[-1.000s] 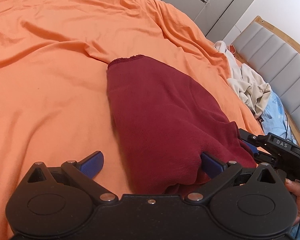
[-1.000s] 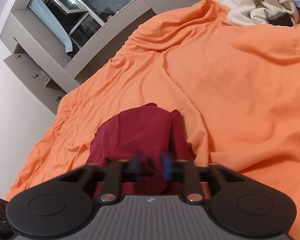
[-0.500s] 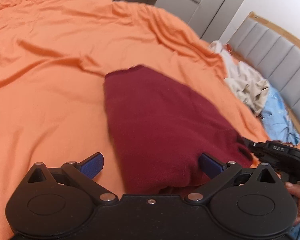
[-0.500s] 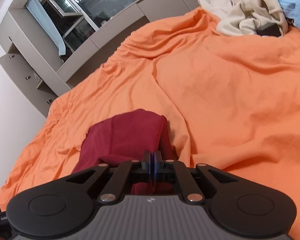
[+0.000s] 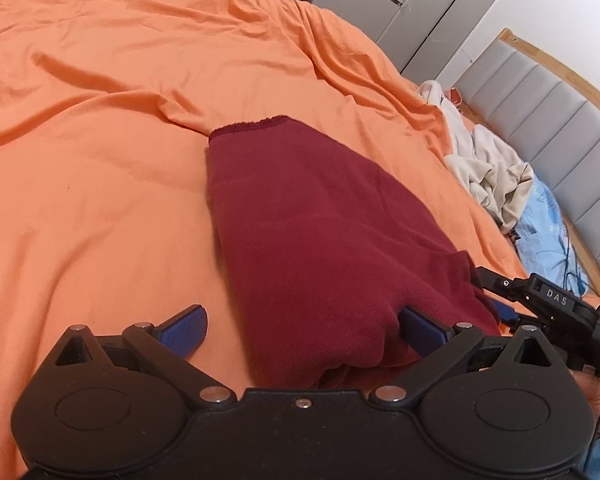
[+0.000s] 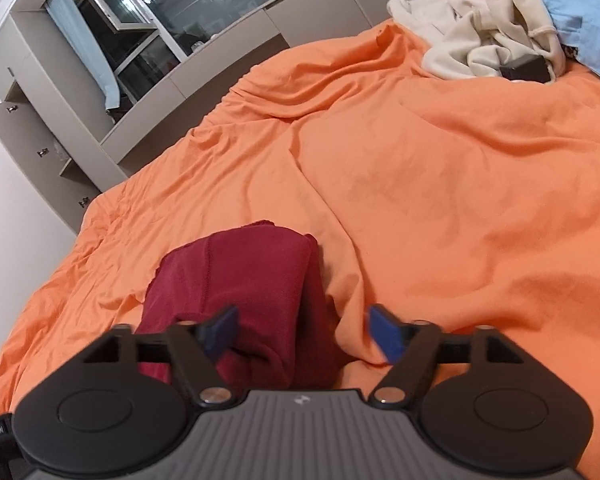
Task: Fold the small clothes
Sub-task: 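Open the right gripper and release the shirt edge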
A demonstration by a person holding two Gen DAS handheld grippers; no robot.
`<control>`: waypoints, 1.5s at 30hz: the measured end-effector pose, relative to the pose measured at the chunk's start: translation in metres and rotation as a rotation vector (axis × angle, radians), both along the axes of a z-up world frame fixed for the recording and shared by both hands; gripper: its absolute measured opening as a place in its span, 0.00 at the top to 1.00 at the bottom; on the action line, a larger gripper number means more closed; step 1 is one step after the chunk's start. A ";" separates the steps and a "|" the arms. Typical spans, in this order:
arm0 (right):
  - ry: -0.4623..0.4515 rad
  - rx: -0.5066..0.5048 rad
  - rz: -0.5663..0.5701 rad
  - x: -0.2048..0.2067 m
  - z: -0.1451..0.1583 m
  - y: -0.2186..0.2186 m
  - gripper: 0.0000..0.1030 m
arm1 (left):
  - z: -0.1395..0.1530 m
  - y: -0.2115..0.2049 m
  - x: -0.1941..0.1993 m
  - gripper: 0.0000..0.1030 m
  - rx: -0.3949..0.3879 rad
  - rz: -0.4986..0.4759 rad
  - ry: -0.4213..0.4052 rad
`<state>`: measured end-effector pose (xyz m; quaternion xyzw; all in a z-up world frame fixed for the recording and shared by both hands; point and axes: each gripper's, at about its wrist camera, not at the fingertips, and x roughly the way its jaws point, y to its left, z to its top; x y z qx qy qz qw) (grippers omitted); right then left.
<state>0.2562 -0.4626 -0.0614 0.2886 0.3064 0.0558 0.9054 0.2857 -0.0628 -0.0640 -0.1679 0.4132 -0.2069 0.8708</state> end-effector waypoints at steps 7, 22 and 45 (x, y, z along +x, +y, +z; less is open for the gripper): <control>-0.016 -0.020 0.087 0.034 0.001 -0.003 0.15 | 0.002 0.015 0.028 0.01 -0.076 -0.003 0.036; 0.082 0.225 0.216 0.088 -0.047 -0.021 0.17 | -0.025 0.033 0.079 0.01 -0.106 -0.087 0.069; 0.108 0.126 0.197 0.086 -0.043 -0.005 0.53 | -0.021 0.016 0.074 0.01 -0.026 -0.119 0.046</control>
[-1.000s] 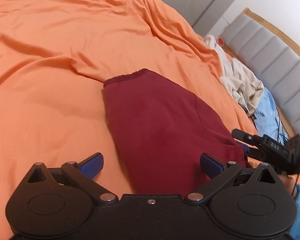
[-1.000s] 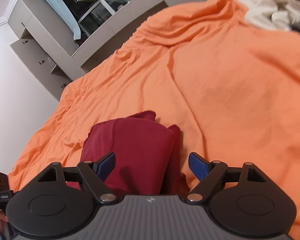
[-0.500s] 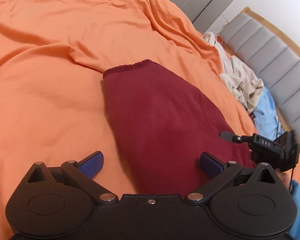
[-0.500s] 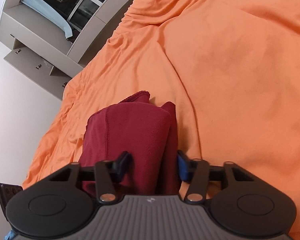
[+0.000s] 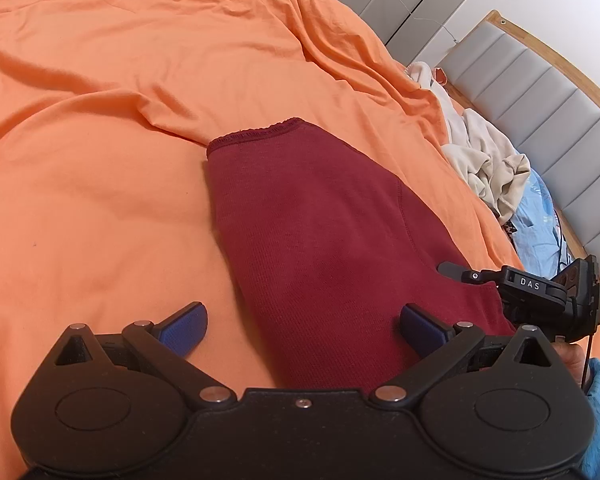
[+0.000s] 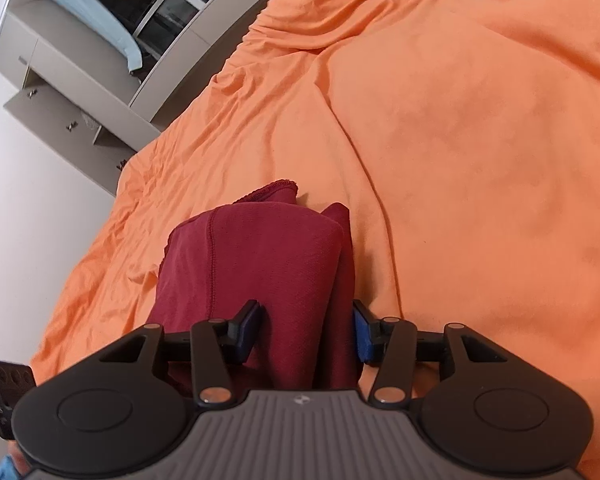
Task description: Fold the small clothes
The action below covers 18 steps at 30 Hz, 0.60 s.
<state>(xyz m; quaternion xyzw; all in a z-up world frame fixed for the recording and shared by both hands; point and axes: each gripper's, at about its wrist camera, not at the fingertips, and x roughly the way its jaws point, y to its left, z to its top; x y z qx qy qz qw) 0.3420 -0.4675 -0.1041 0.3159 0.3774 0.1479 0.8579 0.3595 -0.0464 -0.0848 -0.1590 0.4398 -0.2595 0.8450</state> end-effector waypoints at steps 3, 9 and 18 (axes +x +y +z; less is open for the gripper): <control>-0.051 -0.119 0.022 -0.007 0.013 0.015 0.60 | 0.000 0.000 0.000 0.01 0.000 -0.001 0.000; -0.194 -0.498 0.087 -0.025 0.039 0.071 0.71 | 0.000 0.000 0.000 0.01 -0.001 0.002 0.002; -0.290 -0.754 0.139 -0.038 0.042 0.115 0.73 | -0.003 0.000 0.001 0.00 -0.002 0.007 0.004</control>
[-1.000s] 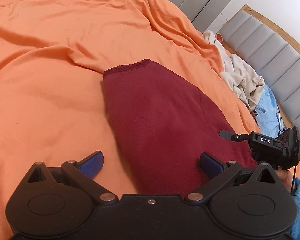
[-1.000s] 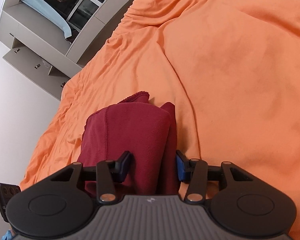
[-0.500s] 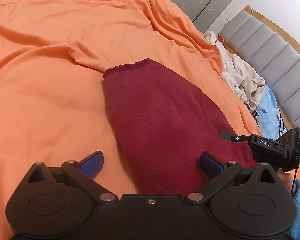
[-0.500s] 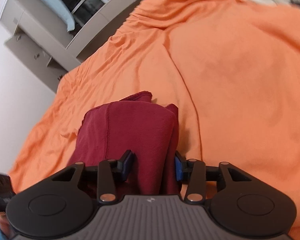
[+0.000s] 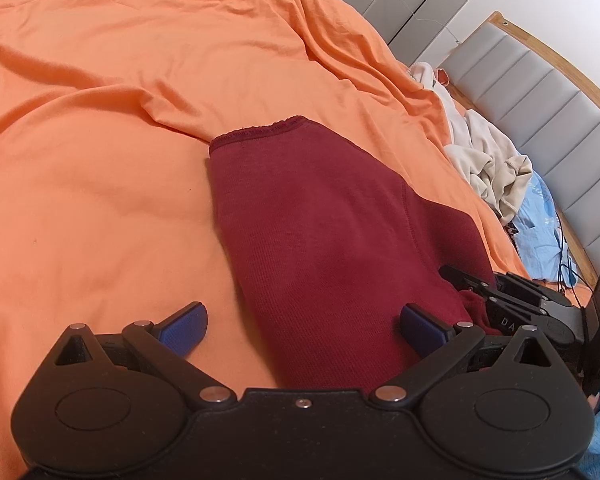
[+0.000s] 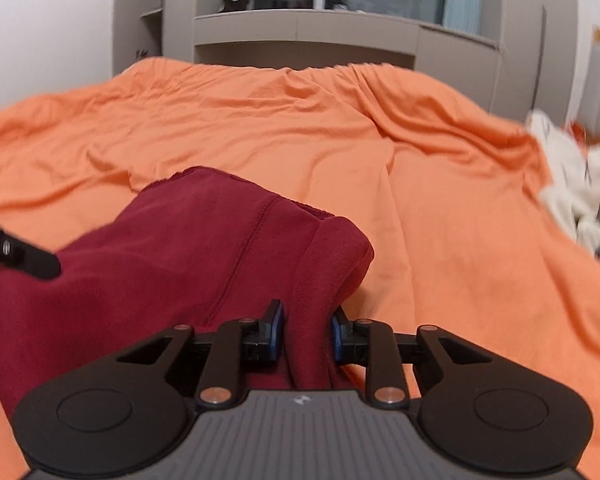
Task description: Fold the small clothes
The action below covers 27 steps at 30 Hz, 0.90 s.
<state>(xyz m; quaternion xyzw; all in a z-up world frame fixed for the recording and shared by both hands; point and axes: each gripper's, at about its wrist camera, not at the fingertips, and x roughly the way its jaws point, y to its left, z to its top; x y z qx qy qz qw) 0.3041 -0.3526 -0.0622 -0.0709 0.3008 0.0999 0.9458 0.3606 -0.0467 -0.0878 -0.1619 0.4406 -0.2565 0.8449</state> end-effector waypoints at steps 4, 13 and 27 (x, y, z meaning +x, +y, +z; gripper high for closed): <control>0.043 0.092 -0.031 0.007 -0.001 -0.013 0.66 | 0.000 0.000 0.000 0.00 -0.003 0.000 0.000; 0.163 0.525 -0.167 0.024 -0.012 -0.089 0.52 | -0.001 -0.001 0.001 0.00 -0.007 0.003 -0.001; 0.048 0.435 -0.118 0.037 -0.007 -0.082 0.84 | -0.002 -0.001 0.001 0.00 -0.008 0.009 0.000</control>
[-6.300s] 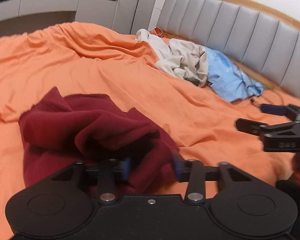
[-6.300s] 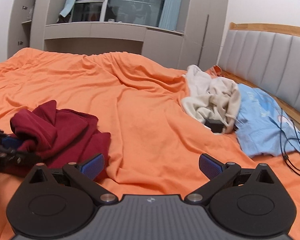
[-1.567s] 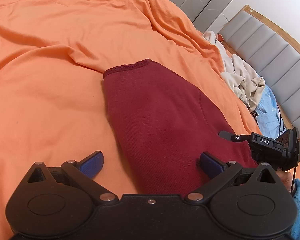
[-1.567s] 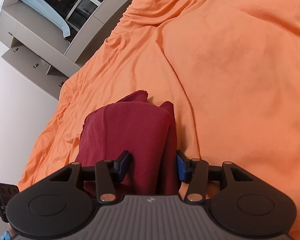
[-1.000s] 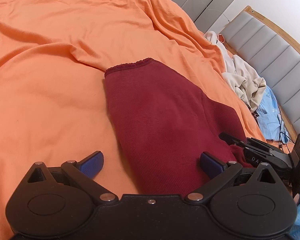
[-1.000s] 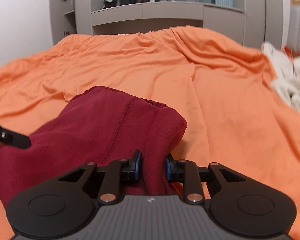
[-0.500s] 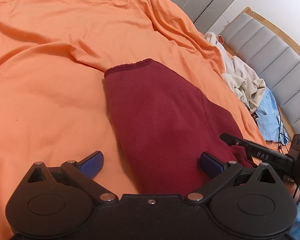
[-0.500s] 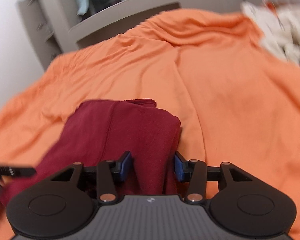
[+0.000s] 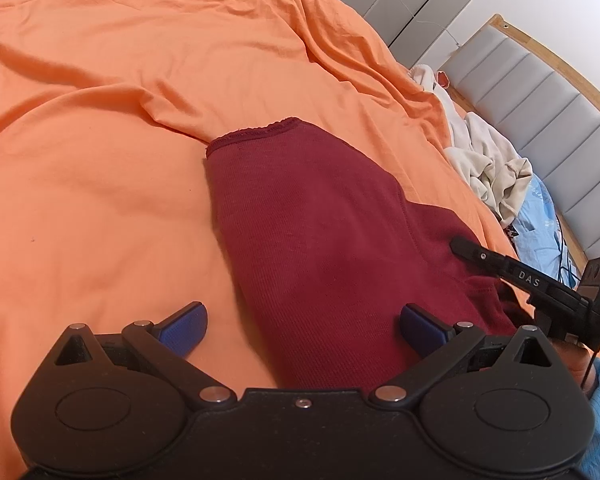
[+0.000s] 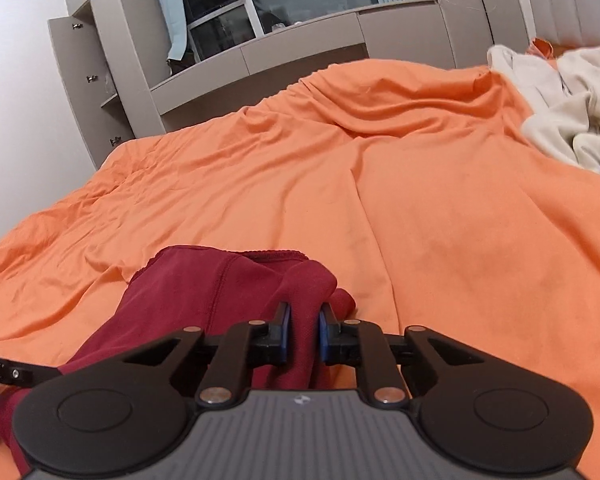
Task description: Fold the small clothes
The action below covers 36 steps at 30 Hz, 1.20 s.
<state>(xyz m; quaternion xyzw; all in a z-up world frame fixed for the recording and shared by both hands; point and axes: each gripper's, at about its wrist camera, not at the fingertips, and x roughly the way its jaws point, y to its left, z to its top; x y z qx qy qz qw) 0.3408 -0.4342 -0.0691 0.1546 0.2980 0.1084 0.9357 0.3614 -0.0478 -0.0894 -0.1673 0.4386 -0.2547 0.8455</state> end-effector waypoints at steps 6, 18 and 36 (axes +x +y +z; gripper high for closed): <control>0.116 0.144 -0.031 0.005 -0.012 -0.017 0.57 | 0.000 0.000 0.000 0.00 0.001 -0.001 -0.001; 0.165 0.178 -0.006 0.006 -0.023 -0.011 0.68 | 0.000 0.000 0.000 0.00 0.002 -0.001 -0.002; 0.002 -0.007 0.012 -0.013 0.003 0.017 0.80 | 0.002 -0.003 0.000 0.01 0.009 -0.004 0.001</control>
